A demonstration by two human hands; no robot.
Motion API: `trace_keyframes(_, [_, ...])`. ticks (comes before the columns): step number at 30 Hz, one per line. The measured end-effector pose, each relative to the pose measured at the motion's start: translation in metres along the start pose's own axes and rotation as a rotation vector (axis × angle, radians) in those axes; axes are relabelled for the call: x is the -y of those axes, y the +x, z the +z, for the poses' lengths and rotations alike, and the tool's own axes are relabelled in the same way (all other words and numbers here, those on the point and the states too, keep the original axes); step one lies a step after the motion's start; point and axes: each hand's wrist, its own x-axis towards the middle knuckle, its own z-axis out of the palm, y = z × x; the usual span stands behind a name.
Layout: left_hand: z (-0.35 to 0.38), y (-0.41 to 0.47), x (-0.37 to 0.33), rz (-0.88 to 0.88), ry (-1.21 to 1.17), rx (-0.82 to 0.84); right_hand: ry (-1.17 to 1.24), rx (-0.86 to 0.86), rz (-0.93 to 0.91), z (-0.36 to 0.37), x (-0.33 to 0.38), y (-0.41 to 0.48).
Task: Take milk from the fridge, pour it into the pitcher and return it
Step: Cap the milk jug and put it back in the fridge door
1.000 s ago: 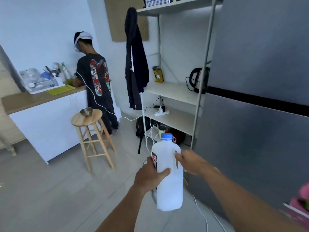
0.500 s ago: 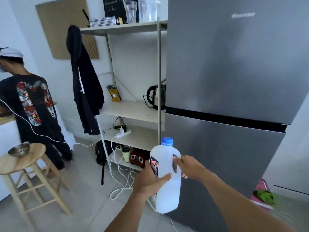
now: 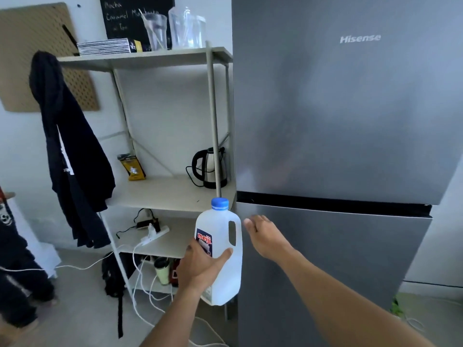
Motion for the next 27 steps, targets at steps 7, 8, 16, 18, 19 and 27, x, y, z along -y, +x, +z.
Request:
trace_keyframes(7, [0.024, 0.050, 0.001, -0.013, 0.013, 0.000, -0.260, 0.049, 0.068, 0.019, -0.012, 0.049])
trace_keyframes(8, [0.027, 0.054, 0.001, -0.021, 0.000, 0.000, -0.281, 0.052, 0.071, 0.021, -0.014, 0.055])
trace_keyframes(16, [0.042, 0.069, 0.009, -0.027, -0.044, -0.007, -0.440, 0.023, 0.054, 0.027, -0.017, 0.092])
trace_keyframes(18, [0.046, 0.069, 0.013, -0.032, -0.046, 0.000, -0.434, 0.017, 0.096, 0.032, -0.017, 0.097])
trace_keyframes(19, [0.046, 0.069, 0.014, -0.035, -0.048, 0.004, -0.443, 0.015, 0.123, 0.034, -0.018, 0.097])
trace_keyframes(27, [0.043, 0.061, 0.018, -0.026, -0.019, -0.002, -0.541, -0.017, 0.154, 0.024, -0.013, 0.095])
